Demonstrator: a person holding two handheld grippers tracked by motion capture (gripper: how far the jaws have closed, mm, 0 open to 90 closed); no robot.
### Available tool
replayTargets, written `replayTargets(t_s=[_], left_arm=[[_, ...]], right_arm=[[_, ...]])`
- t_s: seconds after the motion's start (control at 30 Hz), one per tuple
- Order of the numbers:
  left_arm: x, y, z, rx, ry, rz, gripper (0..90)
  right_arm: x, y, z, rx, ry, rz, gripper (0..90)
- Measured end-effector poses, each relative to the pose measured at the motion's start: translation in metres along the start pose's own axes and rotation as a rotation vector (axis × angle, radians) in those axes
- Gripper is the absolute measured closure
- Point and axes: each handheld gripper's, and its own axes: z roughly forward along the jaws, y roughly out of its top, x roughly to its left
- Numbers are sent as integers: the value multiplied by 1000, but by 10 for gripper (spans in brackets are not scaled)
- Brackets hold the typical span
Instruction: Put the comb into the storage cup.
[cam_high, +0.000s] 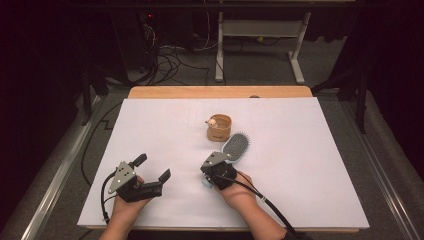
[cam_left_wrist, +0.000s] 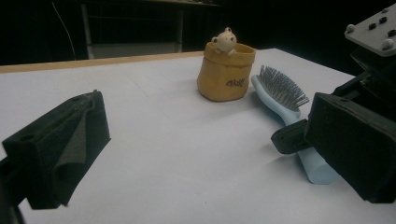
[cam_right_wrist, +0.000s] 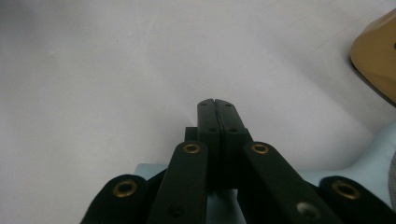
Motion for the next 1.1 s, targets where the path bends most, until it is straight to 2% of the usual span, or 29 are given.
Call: replayTargets(t_s=[0.1,0.3,0.5,0.73,0.77,0.83,0.9,0.97,1.1], left_arm=[[0,0,0,1,2,2,10],[0,-1,0,0,2,0,10],[0,-2,1,2,5,2,10],[0,-2,1,6,5,7,10],[0,-3,1,4,5,5,10],[-1,-3,1,7,4,6,10],[-1,-3,1,8,5,7,10],[-1,-4,1,8,4,7,10],[-1,-4,1,7,3,8,10]], right_arm=[[0,-4,-6,24,3,-19,900],[-3,-13,-17,34,-10,-32,900],[-15,-29,-34,35,-25,-9,900],[-27,-47,-59,70,-37,-20,900],[-31,-54,-66,83,-38,-21,900],[-33,-58,-68,87,-42,-21,900],[-38,-65,-75,73,-28,-6,900],[-40,-68,-82,73,-48,-3,900],[-45,-77,-94,67,-51,5,900]])
